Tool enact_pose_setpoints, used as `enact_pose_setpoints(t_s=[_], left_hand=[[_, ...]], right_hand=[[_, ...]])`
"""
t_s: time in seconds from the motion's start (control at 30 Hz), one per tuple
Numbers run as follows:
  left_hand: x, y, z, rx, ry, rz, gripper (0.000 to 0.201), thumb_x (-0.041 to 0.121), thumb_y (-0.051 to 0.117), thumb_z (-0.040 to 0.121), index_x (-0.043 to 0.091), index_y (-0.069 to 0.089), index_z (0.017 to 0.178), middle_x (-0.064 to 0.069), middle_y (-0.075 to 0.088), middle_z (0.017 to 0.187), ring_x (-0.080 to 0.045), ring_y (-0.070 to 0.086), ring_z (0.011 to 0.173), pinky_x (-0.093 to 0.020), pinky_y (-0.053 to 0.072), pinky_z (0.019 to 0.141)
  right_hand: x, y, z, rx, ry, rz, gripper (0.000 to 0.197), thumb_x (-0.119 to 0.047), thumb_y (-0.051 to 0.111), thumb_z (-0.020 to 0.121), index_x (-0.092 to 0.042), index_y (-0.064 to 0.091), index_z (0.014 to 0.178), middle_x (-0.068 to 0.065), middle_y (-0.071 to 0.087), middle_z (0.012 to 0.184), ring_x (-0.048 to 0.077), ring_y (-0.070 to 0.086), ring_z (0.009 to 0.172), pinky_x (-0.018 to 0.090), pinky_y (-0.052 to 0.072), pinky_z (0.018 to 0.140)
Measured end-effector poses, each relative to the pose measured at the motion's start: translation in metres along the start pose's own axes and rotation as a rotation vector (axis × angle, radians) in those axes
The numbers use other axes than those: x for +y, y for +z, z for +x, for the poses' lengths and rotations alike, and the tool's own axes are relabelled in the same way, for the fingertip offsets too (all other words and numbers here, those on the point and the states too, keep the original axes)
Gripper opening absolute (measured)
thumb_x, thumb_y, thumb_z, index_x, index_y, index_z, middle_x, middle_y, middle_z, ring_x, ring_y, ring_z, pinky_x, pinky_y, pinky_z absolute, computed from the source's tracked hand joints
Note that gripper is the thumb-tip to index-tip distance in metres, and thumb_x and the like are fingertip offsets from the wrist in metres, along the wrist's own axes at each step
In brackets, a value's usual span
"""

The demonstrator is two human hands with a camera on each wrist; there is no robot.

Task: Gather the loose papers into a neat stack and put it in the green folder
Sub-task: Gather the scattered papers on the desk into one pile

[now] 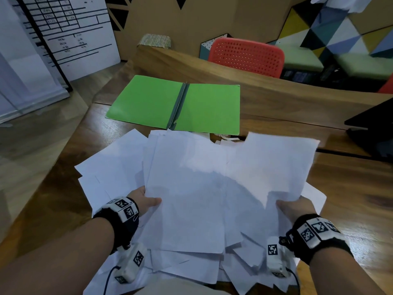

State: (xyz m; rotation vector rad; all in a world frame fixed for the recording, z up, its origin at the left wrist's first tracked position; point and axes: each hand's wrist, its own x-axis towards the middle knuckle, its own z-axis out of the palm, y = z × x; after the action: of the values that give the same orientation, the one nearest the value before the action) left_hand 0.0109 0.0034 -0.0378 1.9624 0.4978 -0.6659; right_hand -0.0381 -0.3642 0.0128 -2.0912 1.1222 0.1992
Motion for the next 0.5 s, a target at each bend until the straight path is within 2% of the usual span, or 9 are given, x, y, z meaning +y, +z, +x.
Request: enact_pose_setpoints(t_s=[0.07, 0.13, 0.2, 0.27, 0.3, 0.37, 0.43, 0.5], left_hand=[[0.000, 0.000, 0.000, -0.002, -0.006, 0.010, 0.040, 0.012, 0.068, 0.081, 0.003, 0.055, 0.117, -0.015, 0.063, 0.117, -0.023, 0.056, 0.093, -0.032, 0.044, 0.084], [0.000, -0.002, -0.001, 0.004, -0.009, 0.024, 0.041, 0.013, 0.068, 0.081, 0.003, 0.054, 0.119, -0.015, 0.062, 0.120, -0.024, 0.057, 0.095, -0.032, 0.044, 0.085], [0.000, -0.003, 0.000, 0.000, -0.015, 0.042, 0.048, 0.016, 0.069, 0.081, 0.003, 0.051, 0.124, -0.015, 0.059, 0.127, -0.028, 0.058, 0.106, -0.036, 0.045, 0.095], [0.001, -0.002, -0.001, -0.002, -0.013, 0.072, 0.055, 0.018, 0.068, 0.081, 0.004, 0.047, 0.130, -0.016, 0.054, 0.134, -0.030, 0.055, 0.115, -0.039, 0.042, 0.102], [0.001, -0.001, -0.001, 0.006, -0.011, 0.081, 0.054, 0.018, 0.068, 0.082, 0.003, 0.047, 0.130, -0.016, 0.054, 0.134, -0.029, 0.056, 0.112, -0.038, 0.043, 0.100], [0.001, 0.001, -0.002, 0.017, -0.001, 0.038, 0.043, 0.012, 0.068, 0.081, 0.003, 0.054, 0.121, -0.017, 0.061, 0.124, -0.025, 0.058, 0.096, -0.034, 0.046, 0.087], [0.001, 0.001, -0.003, 0.022, 0.003, 0.012, 0.039, 0.009, 0.068, 0.080, 0.003, 0.057, 0.117, -0.018, 0.064, 0.118, -0.025, 0.059, 0.092, -0.033, 0.045, 0.083], [0.002, -0.001, -0.001, 0.015, -0.003, 0.053, 0.044, 0.011, 0.070, 0.079, 0.002, 0.055, 0.119, -0.018, 0.063, 0.119, -0.030, 0.060, 0.102, -0.035, 0.046, 0.090]], right_hand=[[-0.010, -0.011, -0.003, 0.084, -0.047, 0.040, 0.033, -0.006, 0.058, 0.085, 0.006, 0.058, 0.115, 0.022, 0.061, 0.102, 0.032, 0.052, 0.087, 0.038, 0.043, 0.083], [-0.024, -0.028, -0.009, 0.158, -0.087, 0.111, 0.031, -0.009, 0.058, 0.087, 0.004, 0.058, 0.115, 0.025, 0.062, 0.109, 0.035, 0.056, 0.093, 0.039, 0.043, 0.084], [-0.042, -0.048, -0.019, 0.214, -0.137, 0.207, 0.030, -0.011, 0.058, 0.088, 0.005, 0.058, 0.113, 0.022, 0.061, 0.106, 0.032, 0.055, 0.091, 0.038, 0.041, 0.080], [-0.059, -0.066, -0.028, 0.275, -0.199, 0.301, 0.031, -0.013, 0.058, 0.088, 0.005, 0.057, 0.113, 0.017, 0.060, 0.101, 0.028, 0.055, 0.089, 0.032, 0.037, 0.075], [-0.066, -0.074, -0.034, 0.315, -0.225, 0.362, 0.033, -0.015, 0.058, 0.087, 0.004, 0.057, 0.114, 0.015, 0.060, 0.101, 0.027, 0.056, 0.090, 0.030, 0.037, 0.075], [-0.079, -0.084, -0.045, 0.367, -0.248, 0.518, 0.031, -0.016, 0.060, 0.085, -0.004, 0.057, 0.114, 0.007, 0.057, 0.098, 0.022, 0.056, 0.091, 0.025, 0.041, 0.073], [-0.087, -0.086, -0.053, 0.342, -0.274, 0.626, 0.033, -0.016, 0.061, 0.084, -0.008, 0.056, 0.116, 0.001, 0.058, 0.101, 0.018, 0.056, 0.094, 0.021, 0.042, 0.073], [-0.091, -0.075, -0.054, 0.227, -0.302, 0.618, 0.036, -0.010, 0.059, 0.086, -0.002, 0.055, 0.121, 0.006, 0.062, 0.109, 0.018, 0.057, 0.096, 0.015, 0.043, 0.067]])
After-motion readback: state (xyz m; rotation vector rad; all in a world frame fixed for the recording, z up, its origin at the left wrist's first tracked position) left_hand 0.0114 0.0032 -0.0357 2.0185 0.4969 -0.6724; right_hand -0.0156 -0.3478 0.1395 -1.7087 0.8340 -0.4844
